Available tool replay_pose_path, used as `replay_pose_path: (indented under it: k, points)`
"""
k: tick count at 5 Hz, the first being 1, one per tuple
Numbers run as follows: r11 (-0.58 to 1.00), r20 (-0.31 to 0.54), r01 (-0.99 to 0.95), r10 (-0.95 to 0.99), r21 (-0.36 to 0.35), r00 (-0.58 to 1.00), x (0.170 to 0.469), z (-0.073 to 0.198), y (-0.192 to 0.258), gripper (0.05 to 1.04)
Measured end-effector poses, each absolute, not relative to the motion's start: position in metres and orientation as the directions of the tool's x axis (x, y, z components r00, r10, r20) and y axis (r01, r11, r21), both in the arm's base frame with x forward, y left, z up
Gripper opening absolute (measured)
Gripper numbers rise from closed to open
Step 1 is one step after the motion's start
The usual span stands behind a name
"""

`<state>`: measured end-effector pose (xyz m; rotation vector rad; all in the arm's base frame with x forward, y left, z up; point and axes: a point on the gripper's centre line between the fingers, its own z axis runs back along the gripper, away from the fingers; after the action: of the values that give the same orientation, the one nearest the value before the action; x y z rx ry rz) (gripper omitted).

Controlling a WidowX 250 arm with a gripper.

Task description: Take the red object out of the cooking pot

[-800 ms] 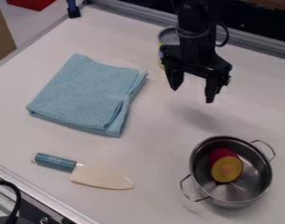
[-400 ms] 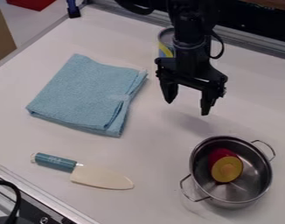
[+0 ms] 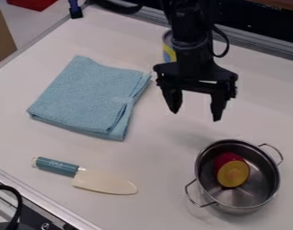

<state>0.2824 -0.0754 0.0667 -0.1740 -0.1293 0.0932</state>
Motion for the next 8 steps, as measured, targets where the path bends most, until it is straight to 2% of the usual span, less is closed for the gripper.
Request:
replay_pose_path:
  k: [1,2,4,8]
  points:
    - [0.953,0.03,-0.144,0.157,-0.267,0.987,0.266,0.069,-0.099,1.0]
    - [0.928,-0.017,-0.25,0.255,-0.276,0.967,0.257,0.065,-0.115,1.0]
    - [0.902,-0.023,-0.341,0.348,-0.265,0.937,0.244,0.054,-0.133,1.0]
    - [0.874,-0.007,-0.441,0.449,-0.203,0.893,0.247,0.025,-0.136,1.0]
